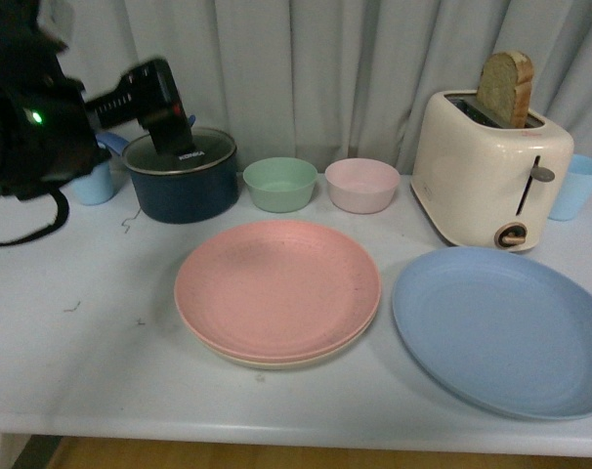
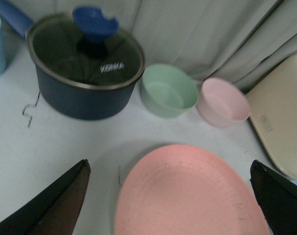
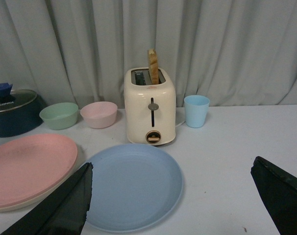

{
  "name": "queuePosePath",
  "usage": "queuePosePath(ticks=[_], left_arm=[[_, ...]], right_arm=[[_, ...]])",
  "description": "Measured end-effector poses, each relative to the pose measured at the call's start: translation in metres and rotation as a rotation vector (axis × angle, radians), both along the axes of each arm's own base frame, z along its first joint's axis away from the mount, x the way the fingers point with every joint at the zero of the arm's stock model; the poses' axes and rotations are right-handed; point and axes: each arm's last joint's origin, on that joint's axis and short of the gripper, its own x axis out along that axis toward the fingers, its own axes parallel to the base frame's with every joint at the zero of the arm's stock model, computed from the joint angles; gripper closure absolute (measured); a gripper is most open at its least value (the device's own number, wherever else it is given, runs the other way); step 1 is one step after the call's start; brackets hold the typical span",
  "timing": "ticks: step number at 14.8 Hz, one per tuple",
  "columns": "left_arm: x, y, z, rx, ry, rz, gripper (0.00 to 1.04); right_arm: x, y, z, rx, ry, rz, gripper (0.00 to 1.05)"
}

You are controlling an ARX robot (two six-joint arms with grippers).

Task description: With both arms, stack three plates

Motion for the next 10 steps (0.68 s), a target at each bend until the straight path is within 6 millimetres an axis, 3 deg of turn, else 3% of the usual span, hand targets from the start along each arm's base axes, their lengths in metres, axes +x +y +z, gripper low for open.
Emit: queuePosePath(ticks=[2, 4, 8, 10], left_arm=[[-0.029, -0.001, 0.026, 0.07, -0.156, 0.029, 0.11], [-0.065, 0.009, 0.033, 0.187, -0.312, 0.121, 0.27], [-0.166, 0.05, 0.02, 0.311, -0.291, 0.157, 0.69], [-0.188, 0.054, 0.015, 0.309, -0.34, 0.14, 0.89]], right_arm=[[0.0, 0.0, 0.0, 0.0, 0.0, 0.0, 0.06], [0.0, 0.0, 0.0, 0.0, 0.0, 0.0, 0.06], [0.0, 0.0, 0.0, 0.0, 0.0, 0.0, 0.06], [0.0, 0.0, 0.0, 0.0, 0.0, 0.0, 0.06]])
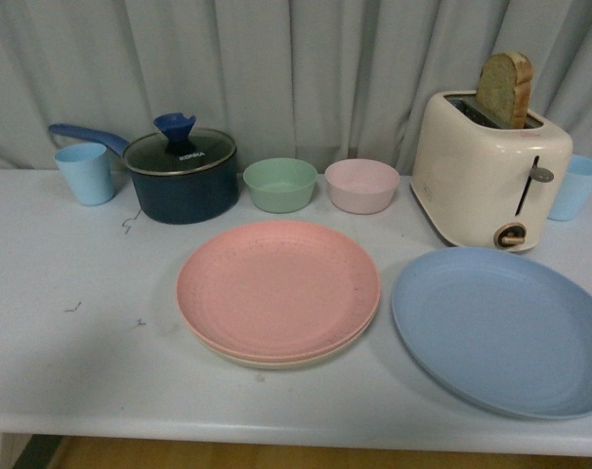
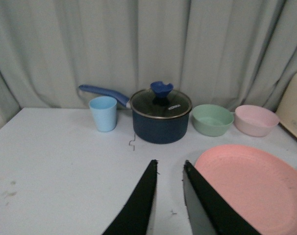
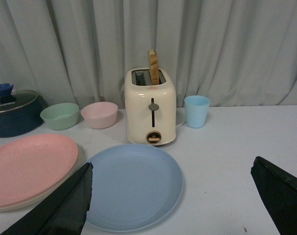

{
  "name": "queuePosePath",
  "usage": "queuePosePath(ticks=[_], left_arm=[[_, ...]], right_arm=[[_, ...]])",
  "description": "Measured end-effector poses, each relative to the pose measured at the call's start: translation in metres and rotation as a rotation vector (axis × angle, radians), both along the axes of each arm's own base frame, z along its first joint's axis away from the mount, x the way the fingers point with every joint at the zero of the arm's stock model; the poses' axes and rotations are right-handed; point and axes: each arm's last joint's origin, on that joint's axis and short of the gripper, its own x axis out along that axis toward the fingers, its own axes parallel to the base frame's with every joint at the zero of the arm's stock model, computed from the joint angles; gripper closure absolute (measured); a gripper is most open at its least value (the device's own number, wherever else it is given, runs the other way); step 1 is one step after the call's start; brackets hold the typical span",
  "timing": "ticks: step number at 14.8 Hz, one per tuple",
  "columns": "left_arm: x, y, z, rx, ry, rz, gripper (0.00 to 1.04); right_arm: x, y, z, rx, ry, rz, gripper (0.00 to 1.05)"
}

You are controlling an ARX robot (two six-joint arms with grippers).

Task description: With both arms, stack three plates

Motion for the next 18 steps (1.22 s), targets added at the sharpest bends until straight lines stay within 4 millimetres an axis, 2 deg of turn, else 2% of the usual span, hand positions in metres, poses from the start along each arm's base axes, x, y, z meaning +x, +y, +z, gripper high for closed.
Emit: queuePosePath(ticks=[1, 2, 4, 11, 18], left_arm=[[-0.005, 0.008, 0.003, 0.0, -0.032, 0.002, 1.02], [-0.009, 0.011, 0.001, 0.0, -0.034, 0.026, 1.03], [-0.019, 0.009, -0.011, 0.001, -0.006, 0.005, 1.03], [-0.039, 0.009, -0.023, 0.001, -0.031, 0.005, 1.03], [-0.053, 0.009, -0.022, 0.002, -0.039, 0.005, 1.03]], right_arm=[[0.0, 0.0, 0.0, 0.0, 0.0, 0.0, 0.06], [0.0, 0.0, 0.0, 0.0, 0.001, 0.0, 0.06], [0.0, 0.0, 0.0, 0.0, 0.0, 0.0, 0.06], [0.0, 0.0, 0.0, 0.0, 0.0, 0.0, 0.06], [0.0, 0.0, 0.0, 0.0, 0.0, 0.0, 0.06]])
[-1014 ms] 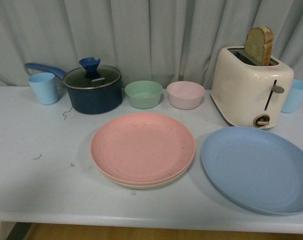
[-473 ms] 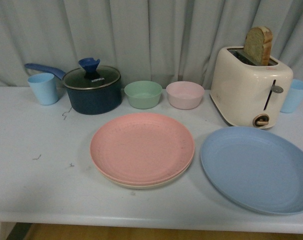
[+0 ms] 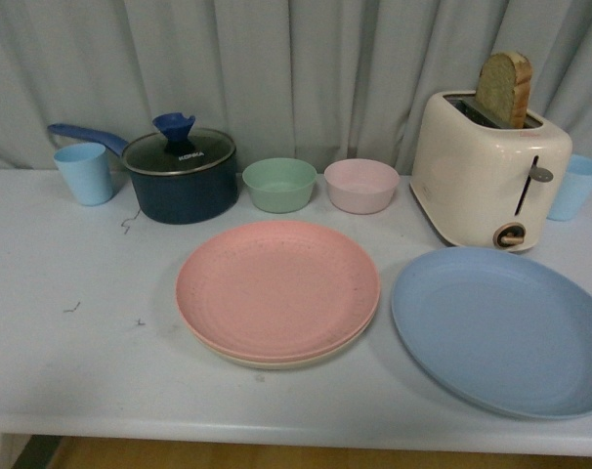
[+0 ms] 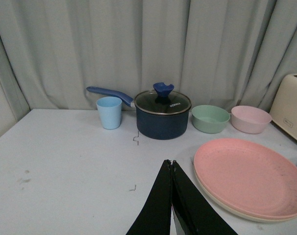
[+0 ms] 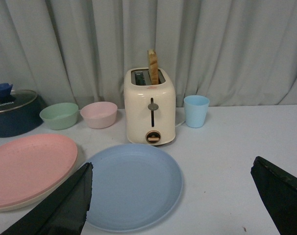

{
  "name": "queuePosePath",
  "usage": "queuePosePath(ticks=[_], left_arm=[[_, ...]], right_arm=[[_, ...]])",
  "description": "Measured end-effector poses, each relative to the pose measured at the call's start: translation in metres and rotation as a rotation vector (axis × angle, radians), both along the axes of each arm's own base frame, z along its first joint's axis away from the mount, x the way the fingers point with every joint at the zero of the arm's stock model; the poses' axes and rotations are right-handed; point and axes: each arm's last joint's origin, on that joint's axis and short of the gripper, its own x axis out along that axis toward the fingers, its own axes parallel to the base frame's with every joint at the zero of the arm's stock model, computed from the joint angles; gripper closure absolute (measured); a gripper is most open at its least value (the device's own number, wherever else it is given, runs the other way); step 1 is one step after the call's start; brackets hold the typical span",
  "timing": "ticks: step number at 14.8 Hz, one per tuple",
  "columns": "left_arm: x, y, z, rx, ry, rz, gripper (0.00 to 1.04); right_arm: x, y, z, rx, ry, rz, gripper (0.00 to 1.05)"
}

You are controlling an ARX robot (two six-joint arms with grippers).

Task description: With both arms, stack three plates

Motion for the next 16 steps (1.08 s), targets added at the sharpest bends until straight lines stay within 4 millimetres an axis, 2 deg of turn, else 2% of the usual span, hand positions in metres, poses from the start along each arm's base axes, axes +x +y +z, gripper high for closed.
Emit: queuePosePath(ticks=[5, 7, 8, 13, 16], left_arm=[[-0.006, 0.0, -0.001, 0.0, 0.001, 0.0, 1.03], [-0.016, 0.0, -0.005, 0.0, 0.031, 0.0, 1.03], [-0.017, 0.0, -0.001, 0.0, -0.001, 0.003, 1.03], [-0.016, 0.0, -0.004, 0.0, 0.014, 0.0, 1.01], [-0.016, 0.0, -0.004, 0.0, 0.014, 0.0, 0.63]], right_arm=[[0.0, 0.0, 0.0, 0.0, 0.0, 0.0, 0.06], [0.0, 0.0, 0.0, 0.0, 0.0, 0.0, 0.06], [0.0, 0.0, 0.0, 0.0, -0.001, 0.001, 0.06], [0.0, 0.0, 0.0, 0.0, 0.0, 0.0, 0.06], [0.0, 0.0, 0.0, 0.0, 0.0, 0.0, 0.06]])
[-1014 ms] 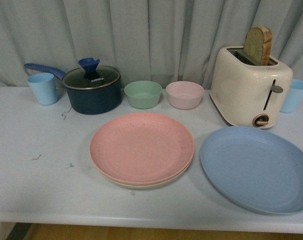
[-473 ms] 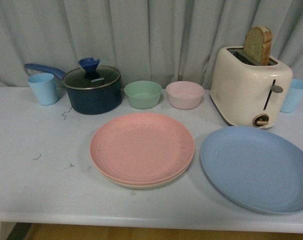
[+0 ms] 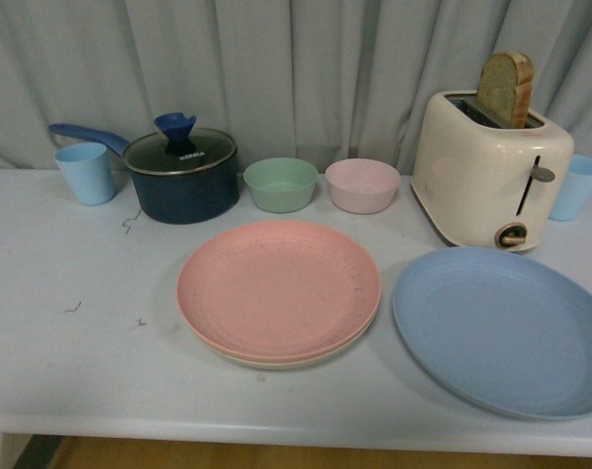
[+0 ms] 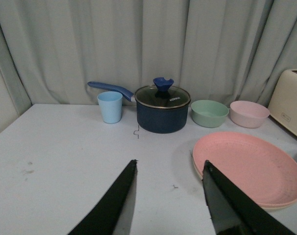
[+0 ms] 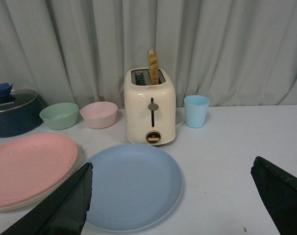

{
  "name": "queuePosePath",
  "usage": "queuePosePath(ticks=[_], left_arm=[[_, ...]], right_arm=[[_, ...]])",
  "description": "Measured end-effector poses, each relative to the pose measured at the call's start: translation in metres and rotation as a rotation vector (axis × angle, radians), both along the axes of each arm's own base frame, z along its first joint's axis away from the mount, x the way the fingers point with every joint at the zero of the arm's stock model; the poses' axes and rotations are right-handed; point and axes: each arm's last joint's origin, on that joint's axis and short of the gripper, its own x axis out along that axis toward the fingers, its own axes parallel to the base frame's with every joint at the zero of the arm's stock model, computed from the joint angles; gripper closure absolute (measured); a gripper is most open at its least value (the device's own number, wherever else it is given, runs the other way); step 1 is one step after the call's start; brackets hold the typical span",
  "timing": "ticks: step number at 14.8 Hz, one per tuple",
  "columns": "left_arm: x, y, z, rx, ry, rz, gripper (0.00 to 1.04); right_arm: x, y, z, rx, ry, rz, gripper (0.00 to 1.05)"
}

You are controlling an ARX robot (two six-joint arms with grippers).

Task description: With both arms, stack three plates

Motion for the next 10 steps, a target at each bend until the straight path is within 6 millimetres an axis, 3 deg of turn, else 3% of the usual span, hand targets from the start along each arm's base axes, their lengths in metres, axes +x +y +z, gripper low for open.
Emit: queuePosePath(ticks=[5, 7, 9, 10], left_arm=[[0.0, 0.0, 0.0, 0.001, 0.0, 0.0, 0.05], [0.0, 0.0, 0.0, 0.001, -0.002, -0.003, 0.07], [0.0, 0.0, 0.0, 0.001, 0.0, 0.0, 0.07], [0.0, 0.0, 0.0, 0.001, -0.001, 0.0, 0.07]], right_arm=[[0.0, 0.0, 0.0, 0.0, 0.0, 0.0, 0.06], [0.013, -0.008, 0.001, -0.078, 0.306, 0.311, 0.06], [0.045, -0.008, 0.009, -0.102, 0.202, 0.629, 0.06], [0.071, -0.017, 0.016, -0.104, 0.169, 0.556, 0.06]])
